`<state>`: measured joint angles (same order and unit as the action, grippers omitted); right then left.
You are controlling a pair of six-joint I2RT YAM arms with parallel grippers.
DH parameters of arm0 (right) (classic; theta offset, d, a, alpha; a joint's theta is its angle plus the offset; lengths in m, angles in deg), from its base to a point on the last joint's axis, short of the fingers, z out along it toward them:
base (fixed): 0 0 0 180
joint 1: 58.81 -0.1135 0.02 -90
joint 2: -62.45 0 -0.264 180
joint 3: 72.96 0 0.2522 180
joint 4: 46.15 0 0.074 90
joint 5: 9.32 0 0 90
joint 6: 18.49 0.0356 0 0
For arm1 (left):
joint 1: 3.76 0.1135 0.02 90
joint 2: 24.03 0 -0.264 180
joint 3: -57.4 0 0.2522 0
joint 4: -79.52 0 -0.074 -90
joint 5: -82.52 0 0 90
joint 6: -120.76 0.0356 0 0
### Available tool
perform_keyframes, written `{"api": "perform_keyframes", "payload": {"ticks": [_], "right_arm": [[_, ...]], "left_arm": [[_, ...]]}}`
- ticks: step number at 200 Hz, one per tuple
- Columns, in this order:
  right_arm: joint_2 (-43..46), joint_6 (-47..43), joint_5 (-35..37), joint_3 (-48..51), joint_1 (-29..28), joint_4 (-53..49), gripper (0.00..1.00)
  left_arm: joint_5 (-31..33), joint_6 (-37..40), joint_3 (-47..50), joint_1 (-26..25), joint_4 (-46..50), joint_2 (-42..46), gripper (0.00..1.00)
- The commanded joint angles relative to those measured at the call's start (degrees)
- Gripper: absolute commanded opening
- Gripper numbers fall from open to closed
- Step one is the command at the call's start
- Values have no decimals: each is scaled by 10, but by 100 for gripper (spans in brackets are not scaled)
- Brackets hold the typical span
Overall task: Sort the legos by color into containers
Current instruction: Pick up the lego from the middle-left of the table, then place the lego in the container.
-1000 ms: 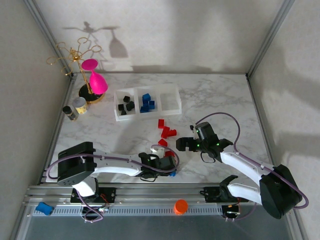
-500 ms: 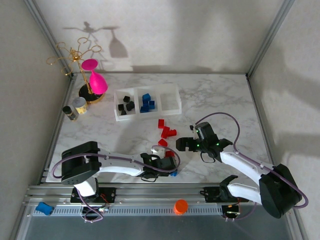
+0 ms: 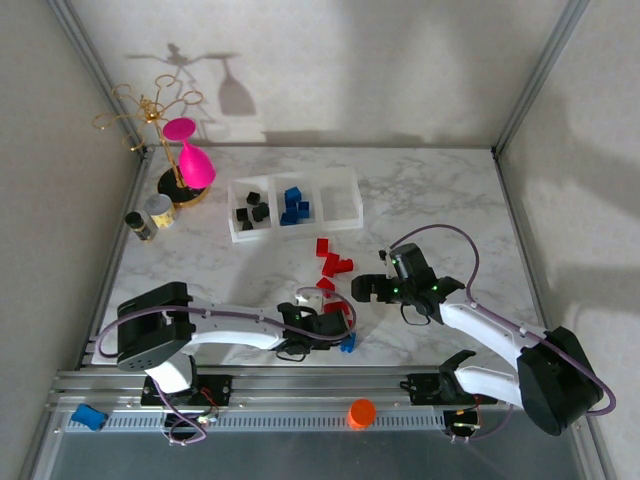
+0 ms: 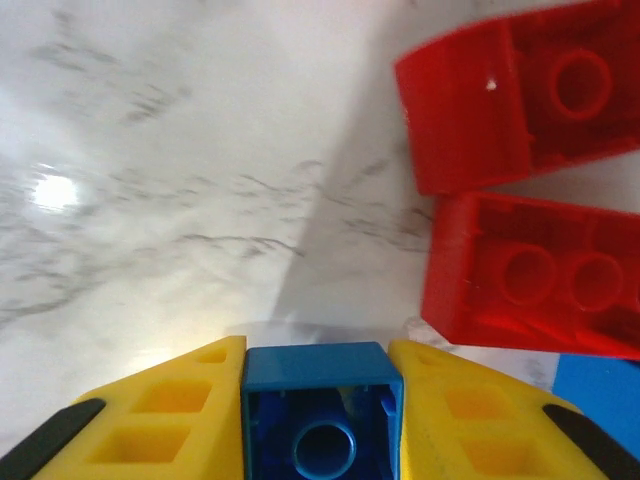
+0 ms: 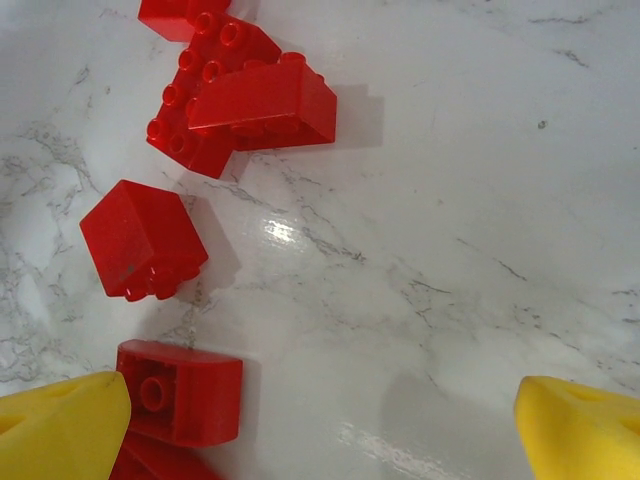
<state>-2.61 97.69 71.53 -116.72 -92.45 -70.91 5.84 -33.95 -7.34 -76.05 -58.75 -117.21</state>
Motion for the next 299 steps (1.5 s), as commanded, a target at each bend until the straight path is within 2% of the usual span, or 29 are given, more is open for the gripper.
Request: {"api": "perform_keyframes", "payload": {"ticks": [1, 36, 59, 86, 107, 127, 158, 215, 233, 262, 299], "right_arm": [[-6, -2, -16, -29, -1, 24, 99], [-19, 9, -43, -42, 8, 61, 99], [-43, 14, -45, -50, 11, 78, 99], [-60, 26, -37, -59, 19, 97, 99], [-65, 27, -14, -74, 26, 100, 99], [-72, 26, -10, -87, 35, 100, 99], [-87, 23, -9, -96, 45, 106, 99], [-101, 20, -9, -96, 52, 111, 99], [-105, 18, -10, -95, 55, 113, 99], [-118, 19, -12, -102, 57, 112, 99], [-127, 21, -11, -107, 57, 117, 99]], "left_arm": [[51, 3, -37, 17, 72, 56, 32], [102, 58, -103, 85, 119, 106, 32], [129, 126, -166, 162, 106, 104, 32], [125, 189, -239, 254, 75, 51, 32], [132, 227, -294, 299, 60, -15, 32], [103, 245, -335, 340, 33, -80, 31], [102, 264, -409, 378, 22, -181, 31], [131, 286, -545, 409, 45, -340, 34], [135, 298, -565, 413, 41, -355, 37], [130, 309, -582, 414, 39, -365, 50], [128, 311, -581, 414, 48, -349, 54]]}}
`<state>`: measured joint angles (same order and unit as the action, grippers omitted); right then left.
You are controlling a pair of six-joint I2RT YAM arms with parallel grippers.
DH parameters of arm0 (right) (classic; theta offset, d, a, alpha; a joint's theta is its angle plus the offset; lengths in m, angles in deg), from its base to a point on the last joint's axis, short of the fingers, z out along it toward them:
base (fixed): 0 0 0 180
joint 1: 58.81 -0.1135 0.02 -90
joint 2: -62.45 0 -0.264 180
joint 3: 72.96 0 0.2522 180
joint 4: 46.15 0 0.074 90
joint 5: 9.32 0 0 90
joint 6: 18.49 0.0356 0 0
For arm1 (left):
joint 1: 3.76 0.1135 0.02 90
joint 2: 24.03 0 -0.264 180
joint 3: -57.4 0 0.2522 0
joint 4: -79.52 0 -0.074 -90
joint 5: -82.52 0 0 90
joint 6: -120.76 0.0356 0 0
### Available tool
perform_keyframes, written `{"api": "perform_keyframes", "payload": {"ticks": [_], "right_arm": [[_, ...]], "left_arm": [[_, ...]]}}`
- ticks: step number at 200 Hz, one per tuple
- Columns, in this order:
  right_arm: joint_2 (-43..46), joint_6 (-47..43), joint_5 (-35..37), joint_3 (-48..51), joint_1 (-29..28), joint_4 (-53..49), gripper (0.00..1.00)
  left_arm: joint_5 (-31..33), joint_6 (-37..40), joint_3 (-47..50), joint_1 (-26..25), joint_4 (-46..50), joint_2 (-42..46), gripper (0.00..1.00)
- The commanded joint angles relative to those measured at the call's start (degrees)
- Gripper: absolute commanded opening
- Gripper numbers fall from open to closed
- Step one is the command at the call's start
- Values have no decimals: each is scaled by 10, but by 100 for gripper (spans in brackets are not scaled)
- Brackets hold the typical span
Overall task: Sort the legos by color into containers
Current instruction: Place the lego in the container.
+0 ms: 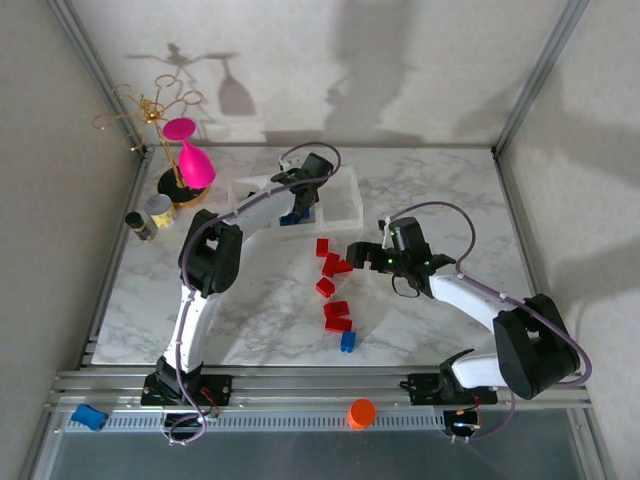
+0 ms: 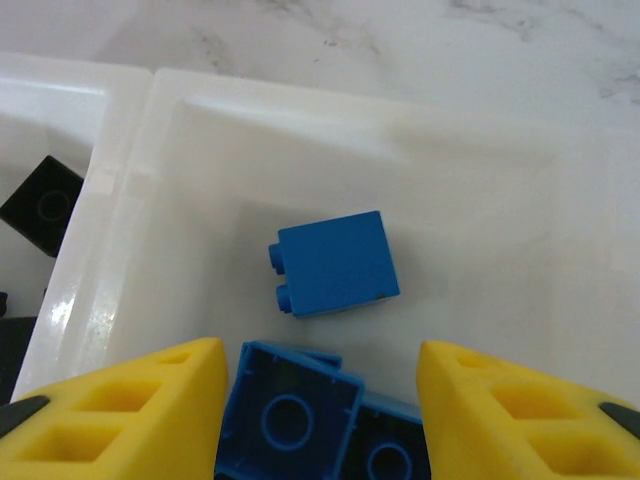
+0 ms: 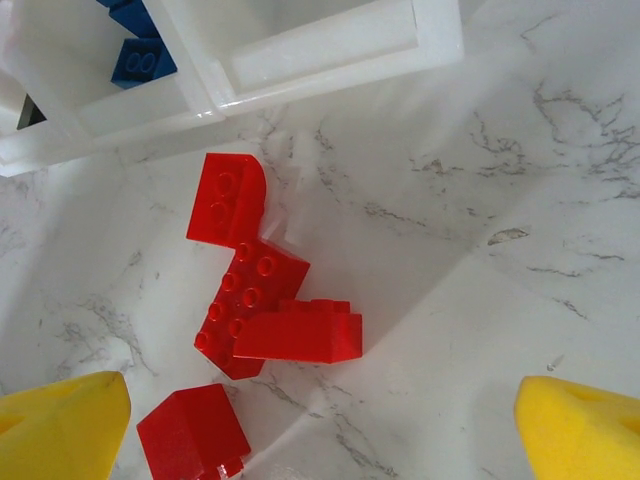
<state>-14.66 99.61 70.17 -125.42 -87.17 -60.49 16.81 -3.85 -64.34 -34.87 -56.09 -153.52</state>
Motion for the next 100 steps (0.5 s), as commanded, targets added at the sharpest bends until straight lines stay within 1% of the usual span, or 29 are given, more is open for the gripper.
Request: {"api": "perform_keyframes", "payload": {"ticks": [1, 29, 51, 79, 100], "right_arm": [[-7, 2, 2, -20, 4, 13, 99], [-11, 3, 3, -23, 5, 10, 99], [-5, 5, -1, -18, 5, 9, 99], [4, 2, -7, -10, 6, -6, 99], [18, -5, -13, -3, 6, -24, 99]], "left_arm": [[18, 10, -11, 3, 22, 14, 54], [3, 8, 15, -7, 22, 56, 56], [7, 4, 55, -22, 18, 105, 58], [5, -16, 141, -43, 5, 188, 59], [2, -39, 216, -71, -6, 258, 60]]}}
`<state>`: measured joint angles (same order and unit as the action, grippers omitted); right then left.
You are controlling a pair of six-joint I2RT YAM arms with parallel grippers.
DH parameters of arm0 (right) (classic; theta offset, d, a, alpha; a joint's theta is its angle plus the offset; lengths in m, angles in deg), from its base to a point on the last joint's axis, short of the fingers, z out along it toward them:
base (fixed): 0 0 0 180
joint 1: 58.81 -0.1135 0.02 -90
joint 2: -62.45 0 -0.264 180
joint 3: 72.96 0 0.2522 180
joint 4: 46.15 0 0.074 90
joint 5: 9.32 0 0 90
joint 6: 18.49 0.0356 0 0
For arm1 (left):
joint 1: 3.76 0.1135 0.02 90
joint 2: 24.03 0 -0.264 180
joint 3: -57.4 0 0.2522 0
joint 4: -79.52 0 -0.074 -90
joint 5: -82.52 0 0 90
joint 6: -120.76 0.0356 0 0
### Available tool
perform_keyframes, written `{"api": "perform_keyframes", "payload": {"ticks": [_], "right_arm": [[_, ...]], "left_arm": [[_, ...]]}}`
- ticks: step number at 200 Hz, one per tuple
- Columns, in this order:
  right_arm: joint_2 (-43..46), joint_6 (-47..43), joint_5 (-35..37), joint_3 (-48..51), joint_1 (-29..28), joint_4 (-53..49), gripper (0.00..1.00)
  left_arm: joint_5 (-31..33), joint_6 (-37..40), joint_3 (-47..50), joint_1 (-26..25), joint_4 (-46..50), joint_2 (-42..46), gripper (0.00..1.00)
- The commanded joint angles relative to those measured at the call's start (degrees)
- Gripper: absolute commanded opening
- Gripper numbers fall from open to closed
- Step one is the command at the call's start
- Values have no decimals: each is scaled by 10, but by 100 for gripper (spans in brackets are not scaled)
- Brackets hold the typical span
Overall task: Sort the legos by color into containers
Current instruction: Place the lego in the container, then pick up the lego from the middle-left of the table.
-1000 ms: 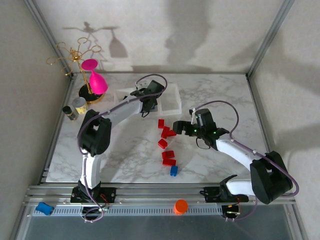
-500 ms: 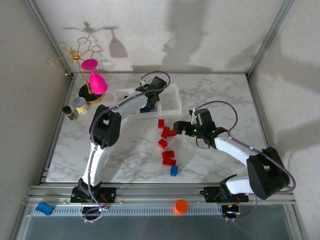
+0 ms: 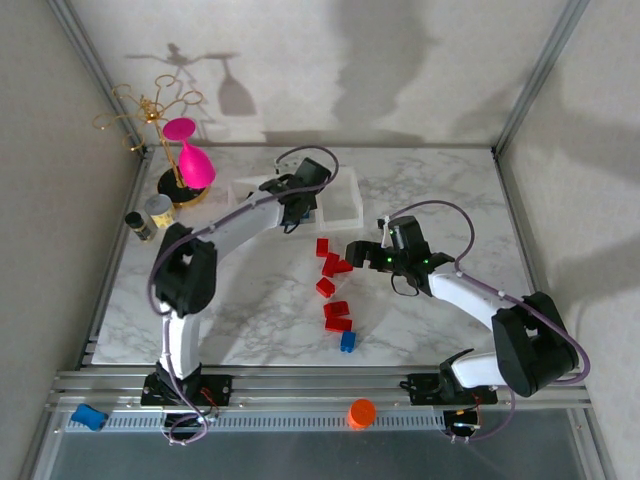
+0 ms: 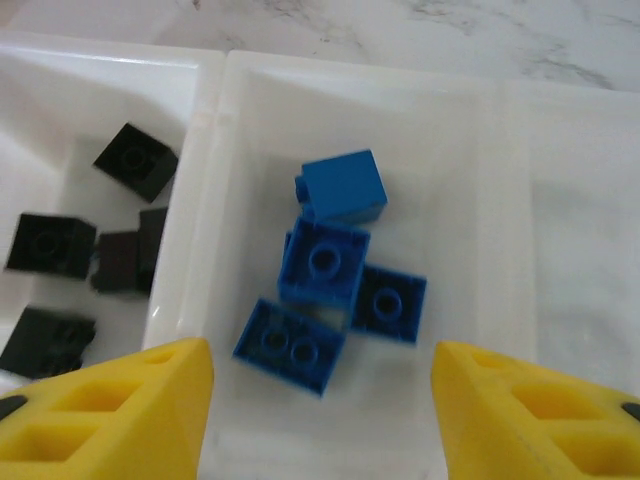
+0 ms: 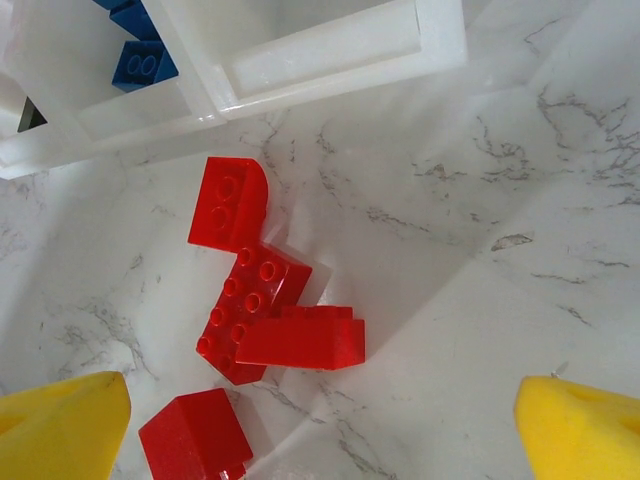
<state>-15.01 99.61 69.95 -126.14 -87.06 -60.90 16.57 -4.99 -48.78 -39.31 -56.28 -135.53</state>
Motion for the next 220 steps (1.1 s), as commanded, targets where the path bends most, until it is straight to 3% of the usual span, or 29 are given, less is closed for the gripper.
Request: {"api": "perform_keyframes", "payload": {"ticks": [1, 69, 92, 152, 220], "right_arm": [[23, -5, -10, 5, 5, -21, 99], [70, -18, -27, 53, 6, -81, 99], [83, -17, -22, 67, 6, -100, 99], [113, 7, -10, 101, 19, -142, 99], [130, 21, -19, 123, 45, -133, 99]], "left_arm": [[5, -29, 64, -28, -4, 81, 60], [-25, -175, 246, -167, -12, 219, 61], [-24, -220, 262, -227, 13, 216, 62], [-103, -284, 291, -341, 9, 187, 64], [-161, -312, 298, -408, -6, 144, 67]]}}
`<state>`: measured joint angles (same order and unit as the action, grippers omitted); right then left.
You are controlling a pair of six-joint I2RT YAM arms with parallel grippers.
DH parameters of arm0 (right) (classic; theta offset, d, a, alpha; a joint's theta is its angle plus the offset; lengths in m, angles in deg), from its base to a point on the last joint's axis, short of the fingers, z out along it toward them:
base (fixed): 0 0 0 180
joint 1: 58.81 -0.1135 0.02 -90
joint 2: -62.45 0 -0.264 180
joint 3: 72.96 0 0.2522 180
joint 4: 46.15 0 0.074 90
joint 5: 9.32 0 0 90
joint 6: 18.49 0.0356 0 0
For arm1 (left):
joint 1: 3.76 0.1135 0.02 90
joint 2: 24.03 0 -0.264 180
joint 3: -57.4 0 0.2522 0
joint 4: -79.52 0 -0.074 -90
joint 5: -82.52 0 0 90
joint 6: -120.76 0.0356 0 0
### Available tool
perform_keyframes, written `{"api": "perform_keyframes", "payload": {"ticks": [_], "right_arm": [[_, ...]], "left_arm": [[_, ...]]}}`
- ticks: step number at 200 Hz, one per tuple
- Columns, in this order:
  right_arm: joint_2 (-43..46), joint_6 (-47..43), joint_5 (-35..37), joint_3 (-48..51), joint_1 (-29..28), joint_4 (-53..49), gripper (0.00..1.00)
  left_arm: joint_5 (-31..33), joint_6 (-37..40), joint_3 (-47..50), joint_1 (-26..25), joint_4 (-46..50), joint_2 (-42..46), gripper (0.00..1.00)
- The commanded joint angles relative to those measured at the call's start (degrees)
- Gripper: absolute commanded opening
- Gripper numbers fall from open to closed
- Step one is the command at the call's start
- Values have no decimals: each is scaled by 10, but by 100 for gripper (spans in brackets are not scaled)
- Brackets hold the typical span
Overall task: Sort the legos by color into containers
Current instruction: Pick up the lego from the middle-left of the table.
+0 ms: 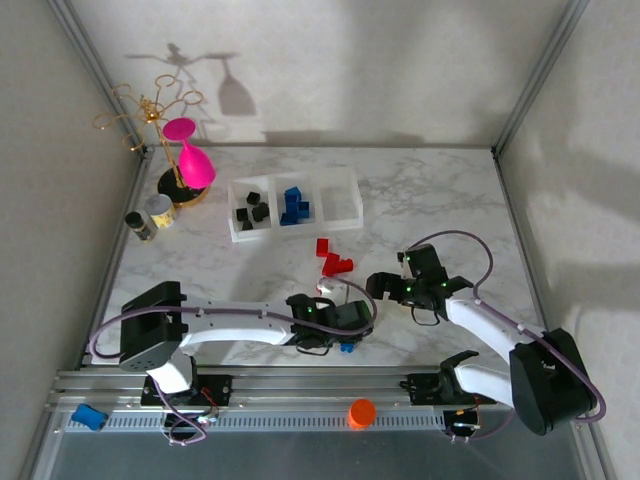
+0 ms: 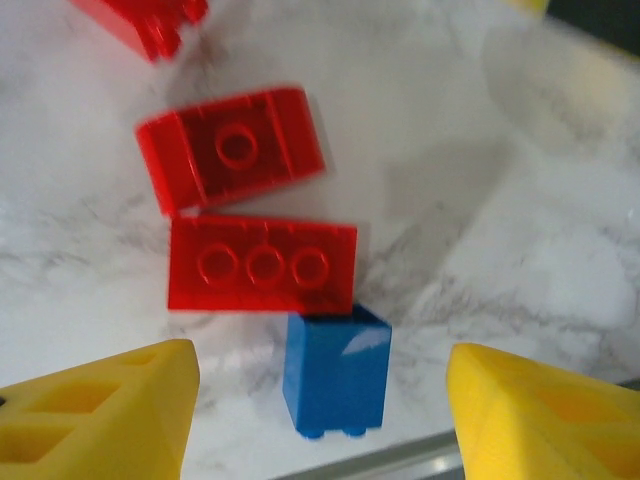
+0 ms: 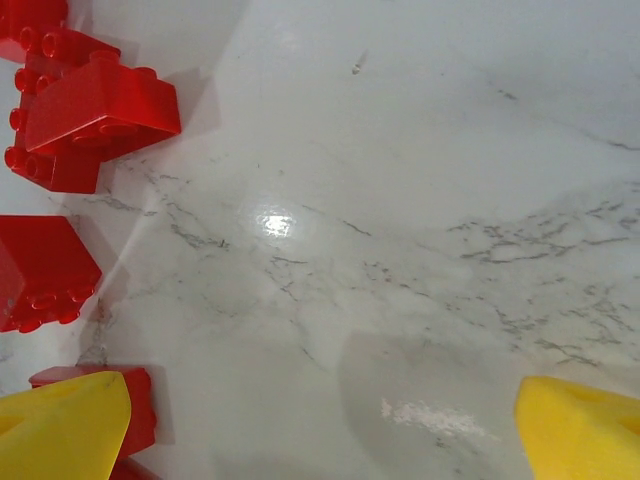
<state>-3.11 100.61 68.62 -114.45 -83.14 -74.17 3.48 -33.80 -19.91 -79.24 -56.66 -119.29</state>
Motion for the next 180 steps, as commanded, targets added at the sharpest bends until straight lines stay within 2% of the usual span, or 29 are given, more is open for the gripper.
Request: {"api": "perform_keyframes", "payload": {"ticks": [1, 73, 123, 180], "right_arm": [[11, 11, -5, 6, 7, -1, 99], [8, 13, -19, 11, 17, 27, 99], [-1, 9, -25, 11, 20, 33, 99], [-5, 3, -35, 5, 21, 44, 99]], "left_arm": [[-30, -23, 10, -9, -4, -19, 67], [-46, 1, -17, -12, -29, -100, 64], [-44, 3, -27, -9, -34, -129, 52], [-28, 6, -25, -9, -16, -111, 36]]}}
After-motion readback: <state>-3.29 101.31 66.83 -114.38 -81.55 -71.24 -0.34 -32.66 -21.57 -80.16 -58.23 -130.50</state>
